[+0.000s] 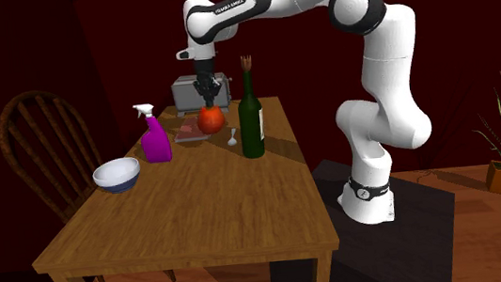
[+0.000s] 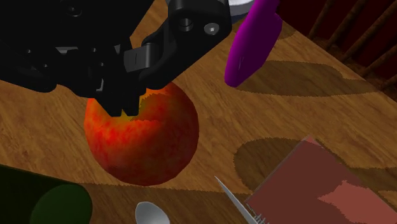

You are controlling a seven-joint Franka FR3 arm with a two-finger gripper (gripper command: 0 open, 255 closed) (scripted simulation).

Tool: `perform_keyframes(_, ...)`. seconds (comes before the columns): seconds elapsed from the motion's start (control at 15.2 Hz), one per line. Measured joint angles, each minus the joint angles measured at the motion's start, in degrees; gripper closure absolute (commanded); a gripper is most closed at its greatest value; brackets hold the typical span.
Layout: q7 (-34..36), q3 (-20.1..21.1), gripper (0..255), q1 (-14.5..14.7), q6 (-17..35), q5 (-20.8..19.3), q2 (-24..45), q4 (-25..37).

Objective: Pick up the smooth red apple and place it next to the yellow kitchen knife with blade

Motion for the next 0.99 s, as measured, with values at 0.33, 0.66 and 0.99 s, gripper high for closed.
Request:
perform_keyframes(0.33, -0.71, 0.15, 255, -0.24, 3.62, 0.94, 0.86, -3.31)
perform_keyframes(0.66, -1.91, 0.4, 255, -0.75, 7.27, 2.43, 2.2, -6.48)
perform_keyframes(0.99, -4.0, 1.27, 255, -2.12, 10.58, 5.41, 5.01, -8.72)
